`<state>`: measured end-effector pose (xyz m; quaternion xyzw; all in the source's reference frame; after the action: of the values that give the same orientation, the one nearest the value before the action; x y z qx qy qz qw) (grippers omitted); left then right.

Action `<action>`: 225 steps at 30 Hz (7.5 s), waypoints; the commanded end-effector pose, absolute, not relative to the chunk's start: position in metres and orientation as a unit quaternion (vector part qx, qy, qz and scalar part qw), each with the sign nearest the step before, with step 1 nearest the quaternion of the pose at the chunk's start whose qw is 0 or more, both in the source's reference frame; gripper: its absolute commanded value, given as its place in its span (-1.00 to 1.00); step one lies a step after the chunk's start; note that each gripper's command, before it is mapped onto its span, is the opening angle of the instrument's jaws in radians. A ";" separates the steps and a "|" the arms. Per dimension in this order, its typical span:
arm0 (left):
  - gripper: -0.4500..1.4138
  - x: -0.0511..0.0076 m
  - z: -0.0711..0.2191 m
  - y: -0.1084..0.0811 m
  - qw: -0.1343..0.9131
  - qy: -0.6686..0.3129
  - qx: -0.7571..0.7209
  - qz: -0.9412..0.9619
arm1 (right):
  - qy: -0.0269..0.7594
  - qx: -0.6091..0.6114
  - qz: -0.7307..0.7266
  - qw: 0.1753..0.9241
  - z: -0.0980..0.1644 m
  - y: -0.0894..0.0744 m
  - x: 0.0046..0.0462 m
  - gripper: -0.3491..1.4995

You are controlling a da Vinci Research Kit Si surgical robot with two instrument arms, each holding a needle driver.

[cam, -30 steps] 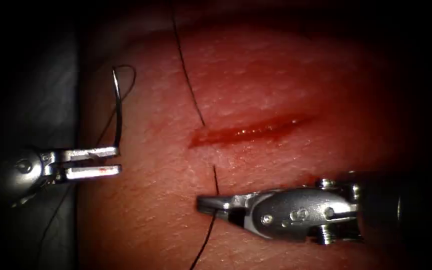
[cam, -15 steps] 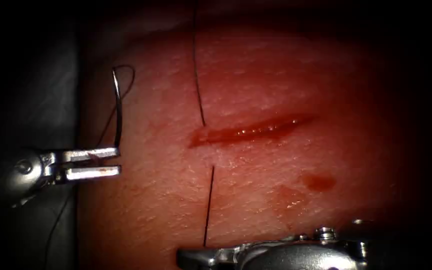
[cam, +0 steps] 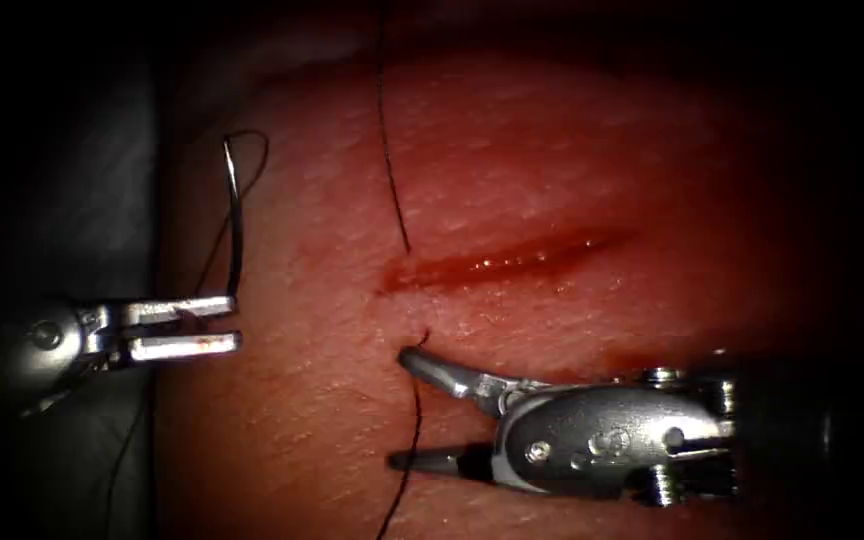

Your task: Wound Closure

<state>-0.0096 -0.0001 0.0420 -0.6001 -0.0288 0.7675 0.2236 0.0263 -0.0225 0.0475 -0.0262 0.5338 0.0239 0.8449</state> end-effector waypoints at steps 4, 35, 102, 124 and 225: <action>-1.00 -0.0102 0.043 0.000 0.223 -0.030 -0.601 0.767 | 0.525 -0.038 0.028 0.850 0.051 -0.022 0.0265 0.49; -1.00 -0.0102 0.043 0.000 0.223 -0.029 -0.601 0.767 | 0.556 0.016 -0.016 0.831 0.044 -0.028 0.0279 -1.00; -1.00 -0.0101 0.043 -0.001 0.222 -0.028 -0.601 0.768 | 0.563 0.021 -0.038 0.825 0.041 -0.029 0.0280 -1.00; -1.00 -0.0101 0.043 -0.001 0.221 -0.027 -0.600 0.768 | 0.511 -0.062 -0.016 0.857 0.053 -0.022 0.0263 0.55; -1.00 -0.0101 0.043 -0.001 0.223 -0.028 -0.600 0.768 | 0.558 0.006 -0.081 0.826 0.047 -0.025 0.0270 0.04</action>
<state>-0.0095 -0.0008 0.0423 -0.6001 -0.0267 0.7679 0.2225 0.0265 -0.0246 0.0462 0.0024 0.5576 -0.0806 0.8262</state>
